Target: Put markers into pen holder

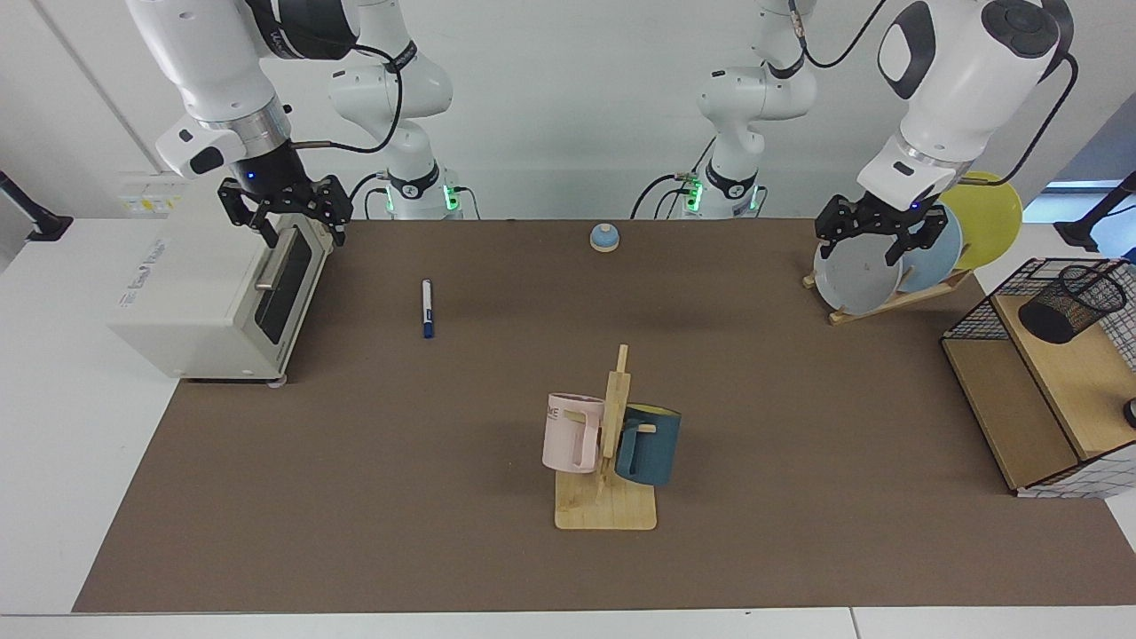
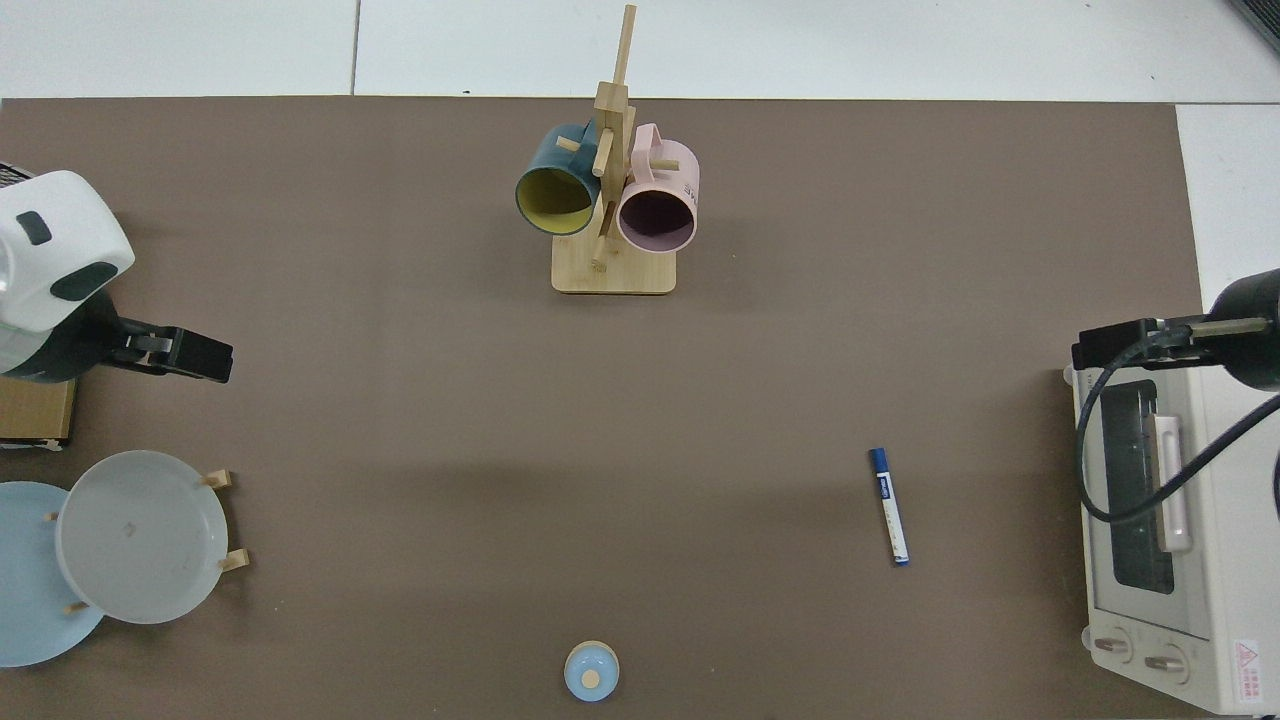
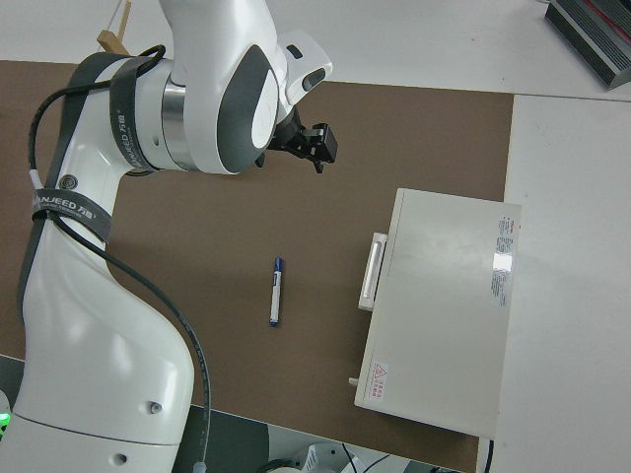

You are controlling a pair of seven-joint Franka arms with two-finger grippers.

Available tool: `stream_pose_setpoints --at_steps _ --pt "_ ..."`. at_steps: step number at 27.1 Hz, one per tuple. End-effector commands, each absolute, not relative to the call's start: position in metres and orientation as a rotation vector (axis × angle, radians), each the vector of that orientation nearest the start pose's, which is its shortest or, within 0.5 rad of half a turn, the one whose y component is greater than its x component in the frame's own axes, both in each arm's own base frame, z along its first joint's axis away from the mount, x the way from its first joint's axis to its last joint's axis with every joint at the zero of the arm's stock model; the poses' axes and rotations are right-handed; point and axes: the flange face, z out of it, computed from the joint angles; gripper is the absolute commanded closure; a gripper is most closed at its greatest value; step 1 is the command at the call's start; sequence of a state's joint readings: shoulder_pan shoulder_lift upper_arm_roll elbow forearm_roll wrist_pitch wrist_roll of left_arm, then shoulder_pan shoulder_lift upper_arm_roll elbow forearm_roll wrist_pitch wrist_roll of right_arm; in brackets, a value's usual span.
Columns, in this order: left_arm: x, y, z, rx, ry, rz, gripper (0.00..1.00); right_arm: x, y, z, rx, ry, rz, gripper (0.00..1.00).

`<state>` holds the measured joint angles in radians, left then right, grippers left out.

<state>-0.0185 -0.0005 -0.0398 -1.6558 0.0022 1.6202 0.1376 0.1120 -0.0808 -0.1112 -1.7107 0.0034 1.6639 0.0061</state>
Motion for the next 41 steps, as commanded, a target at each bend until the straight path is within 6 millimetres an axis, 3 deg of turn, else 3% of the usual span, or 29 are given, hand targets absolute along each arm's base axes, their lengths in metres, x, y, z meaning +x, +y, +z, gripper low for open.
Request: stream_pose_setpoints --at_steps 1,21,26,31,35,41 --pt "0.548 -0.030 0.588 -3.108 0.323 0.032 0.00 0.537 -0.004 0.609 -3.126 0.036 -0.076 0.00" --pt "0.546 -0.026 0.585 -3.112 0.311 0.037 0.00 0.536 -0.004 0.608 -3.130 0.019 -0.074 0.00" --pt "0.546 -0.026 0.585 -3.114 0.308 0.042 0.00 0.536 0.009 0.607 -3.128 -0.014 -0.073 0.00" --pt "0.545 -0.026 0.585 -3.114 0.311 0.047 0.00 0.528 0.017 0.586 -3.126 -0.036 -0.006 0.00" --pt "0.545 -0.026 0.585 -3.116 0.311 0.046 0.00 0.514 0.018 0.557 -3.125 -0.047 0.088 0.00" --pt "0.545 -0.026 0.585 -3.116 0.311 0.046 0.00 0.497 0.047 0.501 -3.122 -0.119 0.204 0.00"
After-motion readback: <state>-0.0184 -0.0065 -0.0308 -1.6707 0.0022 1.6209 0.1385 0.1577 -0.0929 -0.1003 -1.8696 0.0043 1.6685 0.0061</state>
